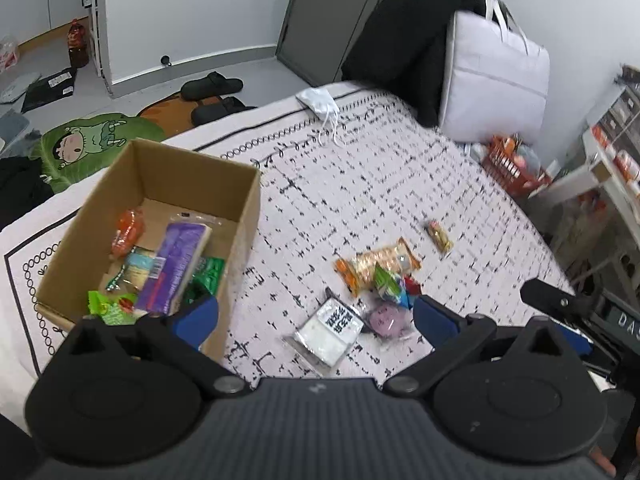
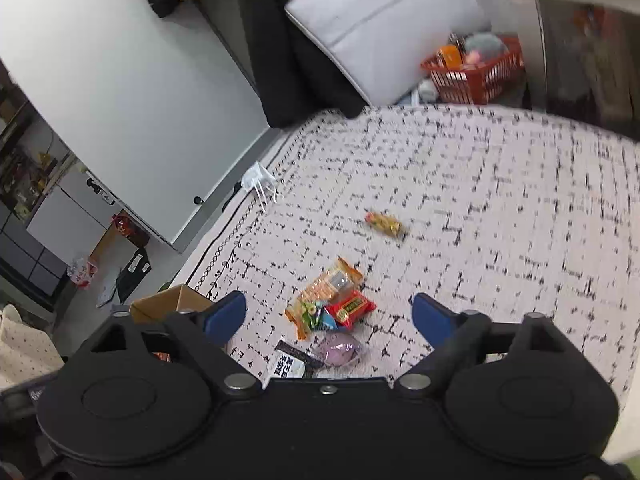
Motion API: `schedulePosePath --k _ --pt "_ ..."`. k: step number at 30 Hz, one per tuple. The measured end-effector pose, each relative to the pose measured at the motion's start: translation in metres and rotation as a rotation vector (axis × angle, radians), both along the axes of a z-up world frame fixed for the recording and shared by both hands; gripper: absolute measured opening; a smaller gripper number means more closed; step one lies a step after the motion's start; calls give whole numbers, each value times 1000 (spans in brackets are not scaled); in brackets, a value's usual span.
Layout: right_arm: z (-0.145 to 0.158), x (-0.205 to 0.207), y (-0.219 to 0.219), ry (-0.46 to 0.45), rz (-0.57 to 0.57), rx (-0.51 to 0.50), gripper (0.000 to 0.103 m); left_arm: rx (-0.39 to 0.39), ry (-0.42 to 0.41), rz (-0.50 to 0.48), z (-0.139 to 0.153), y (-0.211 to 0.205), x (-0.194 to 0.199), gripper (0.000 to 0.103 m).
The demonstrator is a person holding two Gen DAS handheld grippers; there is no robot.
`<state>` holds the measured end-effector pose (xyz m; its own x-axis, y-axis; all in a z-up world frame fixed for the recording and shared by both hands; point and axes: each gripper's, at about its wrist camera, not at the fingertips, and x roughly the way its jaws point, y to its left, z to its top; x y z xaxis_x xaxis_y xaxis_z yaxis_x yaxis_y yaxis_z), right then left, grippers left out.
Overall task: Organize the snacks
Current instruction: 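Move both open tools back to the remaining snack pile, then grasp the white rice-cake packet with left tool while right tool grasps red packet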
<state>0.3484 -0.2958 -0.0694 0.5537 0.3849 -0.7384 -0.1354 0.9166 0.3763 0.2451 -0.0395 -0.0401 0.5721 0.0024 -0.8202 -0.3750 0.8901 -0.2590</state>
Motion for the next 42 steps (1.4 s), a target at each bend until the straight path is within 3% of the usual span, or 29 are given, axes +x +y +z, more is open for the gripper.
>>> schedulePosePath --k 11,19,25,38,42 --pt "-30 14 -9 114 -59 121 67 -1 25 -50 -23 -29 19 102" --pt "-47 26 -8 172 -88 170 54 -23 45 -79 -49 -37 31 91" --pt "-61 30 -2 211 -92 172 54 -37 90 -77 -76 -37 45 82" --pt "-86 47 7 271 -99 156 55 2 198 -114 -127 -31 64 81" --pt "-95 53 10 291 -108 145 55 54 208 -149 -137 -35 72 81"
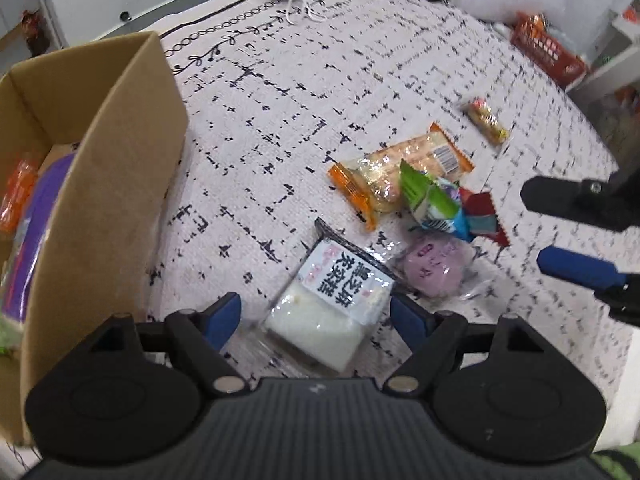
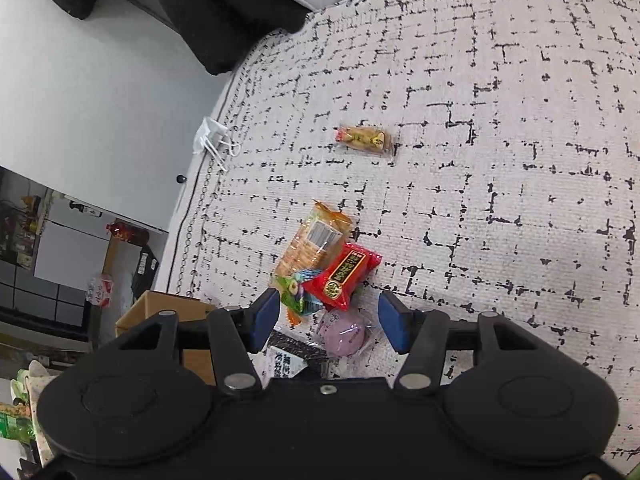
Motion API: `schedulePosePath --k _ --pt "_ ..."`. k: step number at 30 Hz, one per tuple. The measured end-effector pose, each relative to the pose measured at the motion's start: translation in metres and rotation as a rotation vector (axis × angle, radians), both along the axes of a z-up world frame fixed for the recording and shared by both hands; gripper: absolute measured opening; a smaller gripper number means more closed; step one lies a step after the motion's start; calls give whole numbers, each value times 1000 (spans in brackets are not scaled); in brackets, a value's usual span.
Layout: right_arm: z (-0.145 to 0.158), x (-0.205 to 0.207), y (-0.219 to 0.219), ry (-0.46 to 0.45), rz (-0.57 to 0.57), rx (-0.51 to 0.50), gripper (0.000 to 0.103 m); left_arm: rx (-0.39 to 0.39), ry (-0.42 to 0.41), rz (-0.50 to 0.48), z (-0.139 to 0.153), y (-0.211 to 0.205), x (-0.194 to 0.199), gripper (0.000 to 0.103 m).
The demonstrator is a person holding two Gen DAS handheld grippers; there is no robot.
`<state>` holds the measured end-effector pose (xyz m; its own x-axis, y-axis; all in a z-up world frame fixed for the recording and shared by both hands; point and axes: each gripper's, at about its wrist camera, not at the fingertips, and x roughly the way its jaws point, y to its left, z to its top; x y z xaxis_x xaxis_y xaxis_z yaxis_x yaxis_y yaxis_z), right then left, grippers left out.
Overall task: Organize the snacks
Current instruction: 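Grasp the white rice-cake packet with left tool while right tool grasps red packet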
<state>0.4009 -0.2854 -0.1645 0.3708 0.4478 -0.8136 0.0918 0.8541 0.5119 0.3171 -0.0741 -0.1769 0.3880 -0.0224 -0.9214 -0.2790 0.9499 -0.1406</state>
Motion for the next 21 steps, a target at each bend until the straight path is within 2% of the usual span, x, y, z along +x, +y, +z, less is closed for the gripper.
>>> schedulePosePath --k 4,5,6,7,10,19,20,21 --pt "-7 5 0 15 -23 -4 55 -6 5 -11 -7 1 5 79" --pt "-9 7 0 16 -31 -1 55 -1 -4 -18 -7 0 4 76" --pt "-11 8 0 14 -40 7 55 -4 -11 -22 -6 -1 4 66" --pt "-12 10 0 14 -45 18 55 -8 -12 -22 -6 0 4 60" --pt "-18 15 2 26 -55 27 55 -39 -19 -4 -3 8 8 53" --pt "-42 23 14 55 -54 19 53 -66 -42 18 8 17 12 52" --pt "-43 23 13 53 -59 31 45 -70 -43 22 9 18 12 52" --pt "-44 23 13 49 -65 44 25 -73 -44 25 10 18 12 52"
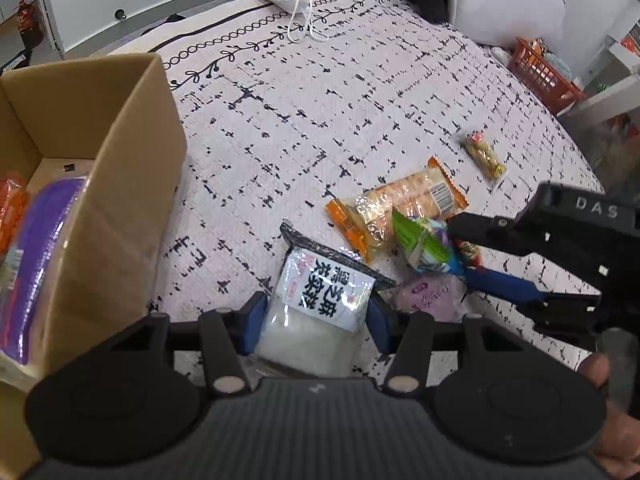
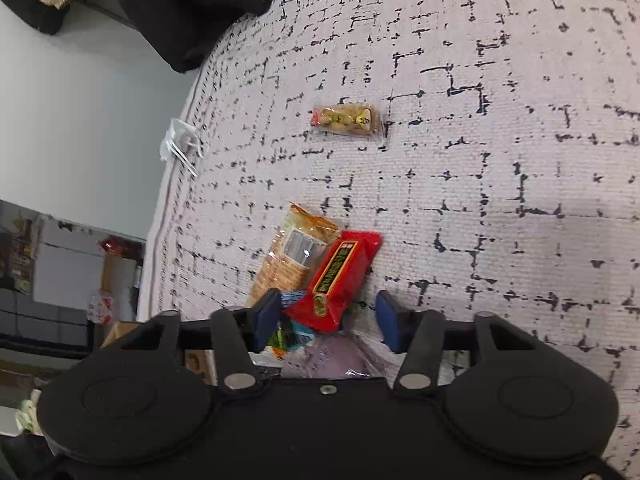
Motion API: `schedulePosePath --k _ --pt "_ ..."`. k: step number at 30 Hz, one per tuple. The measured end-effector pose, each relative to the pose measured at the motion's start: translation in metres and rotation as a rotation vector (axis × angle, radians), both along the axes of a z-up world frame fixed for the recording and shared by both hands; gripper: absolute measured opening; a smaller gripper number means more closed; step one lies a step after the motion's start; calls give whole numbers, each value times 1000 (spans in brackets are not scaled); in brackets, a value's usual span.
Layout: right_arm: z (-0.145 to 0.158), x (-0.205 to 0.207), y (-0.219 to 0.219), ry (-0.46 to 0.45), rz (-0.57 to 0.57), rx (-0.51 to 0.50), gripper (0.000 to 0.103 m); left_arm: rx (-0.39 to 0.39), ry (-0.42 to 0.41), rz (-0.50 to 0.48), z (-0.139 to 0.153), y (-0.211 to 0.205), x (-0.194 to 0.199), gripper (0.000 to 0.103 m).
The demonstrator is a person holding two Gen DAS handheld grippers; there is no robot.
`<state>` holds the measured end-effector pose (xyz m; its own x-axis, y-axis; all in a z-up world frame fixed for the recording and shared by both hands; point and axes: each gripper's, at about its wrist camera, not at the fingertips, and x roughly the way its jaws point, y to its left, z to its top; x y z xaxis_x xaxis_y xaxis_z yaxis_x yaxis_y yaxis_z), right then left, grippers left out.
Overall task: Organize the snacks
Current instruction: 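Grasp the white rice-cake packet with left tool while right tool grasps red packet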
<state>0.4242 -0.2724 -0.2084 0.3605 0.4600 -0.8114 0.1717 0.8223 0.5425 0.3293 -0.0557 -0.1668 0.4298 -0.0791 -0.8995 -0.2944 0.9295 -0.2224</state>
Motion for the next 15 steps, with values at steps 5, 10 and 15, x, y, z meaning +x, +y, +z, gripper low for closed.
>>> schedulePosePath --k 5,10,15 --pt "4 -1 -6 -10 -19 2 14 -6 -14 7 9 -1 -3 52" --pt "18 -6 -6 -49 -14 15 12 -12 -38 24 20 1 -8 52" --pt "26 -10 -7 -72 -12 23 9 -5 -65 36 37 2 -15 52"
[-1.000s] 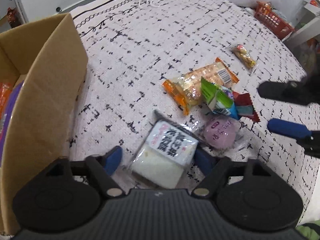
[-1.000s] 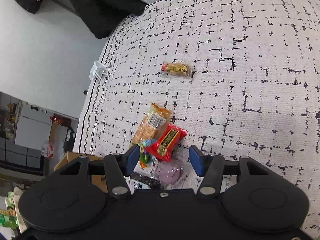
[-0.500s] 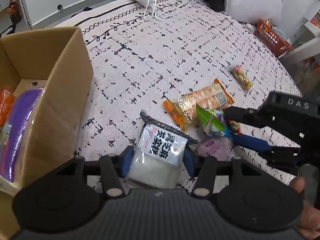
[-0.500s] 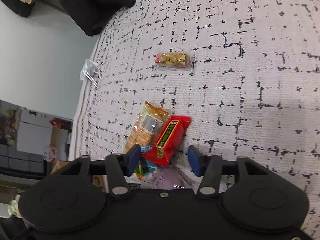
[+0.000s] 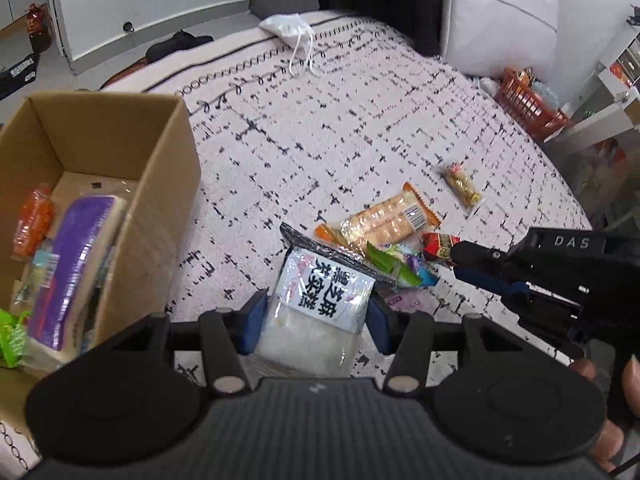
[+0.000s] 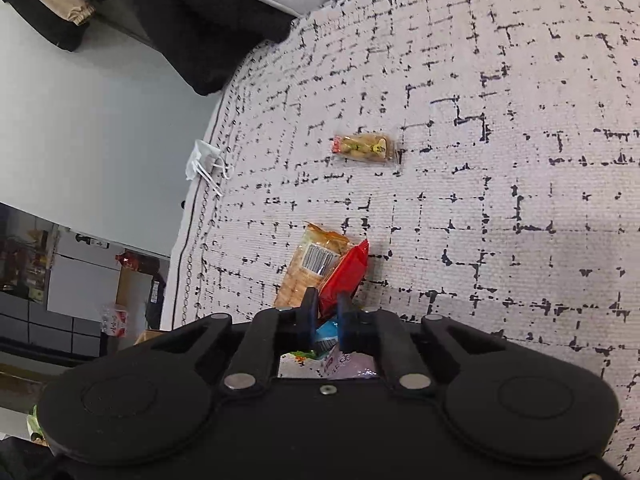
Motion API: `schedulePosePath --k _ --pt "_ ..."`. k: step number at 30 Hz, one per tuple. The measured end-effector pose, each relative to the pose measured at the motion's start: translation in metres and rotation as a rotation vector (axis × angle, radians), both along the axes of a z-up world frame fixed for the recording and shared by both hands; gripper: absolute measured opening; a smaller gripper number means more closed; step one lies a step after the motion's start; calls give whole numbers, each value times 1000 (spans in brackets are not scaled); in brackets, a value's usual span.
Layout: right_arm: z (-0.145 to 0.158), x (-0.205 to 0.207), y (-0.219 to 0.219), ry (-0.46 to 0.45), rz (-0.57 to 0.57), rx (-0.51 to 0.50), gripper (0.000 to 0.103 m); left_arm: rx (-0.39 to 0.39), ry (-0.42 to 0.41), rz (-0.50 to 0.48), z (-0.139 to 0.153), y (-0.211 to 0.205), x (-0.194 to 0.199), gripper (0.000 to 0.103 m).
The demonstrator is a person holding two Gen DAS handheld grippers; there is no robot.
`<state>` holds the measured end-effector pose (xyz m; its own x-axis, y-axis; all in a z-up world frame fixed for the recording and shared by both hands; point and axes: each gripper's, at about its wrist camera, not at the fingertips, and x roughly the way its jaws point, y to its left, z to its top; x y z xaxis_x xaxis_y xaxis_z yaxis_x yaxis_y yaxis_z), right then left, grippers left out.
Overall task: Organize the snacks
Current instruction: 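Grasp the white rice-cake packet with left tool while right tool grasps red packet, then carry both snacks into the cardboard box and open both tools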
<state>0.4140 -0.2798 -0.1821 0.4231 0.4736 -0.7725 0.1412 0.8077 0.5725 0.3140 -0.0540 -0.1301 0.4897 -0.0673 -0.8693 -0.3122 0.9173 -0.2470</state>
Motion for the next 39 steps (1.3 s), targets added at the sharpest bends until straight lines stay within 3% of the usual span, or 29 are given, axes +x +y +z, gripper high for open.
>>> schedulePosePath --k 3,22,31,39 --pt "9 -4 -2 -30 2 14 5 7 -21 10 11 2 -5 52" --pt "65 -34 29 -177 136 90 3 43 -134 99 74 29 -48 52" --pt "95 -54 55 -255 219 92 3 51 -145 155 86 59 -72 52" --pt "101 -69 86 -280 291 67 3 55 -160 212 97 92 -92 52"
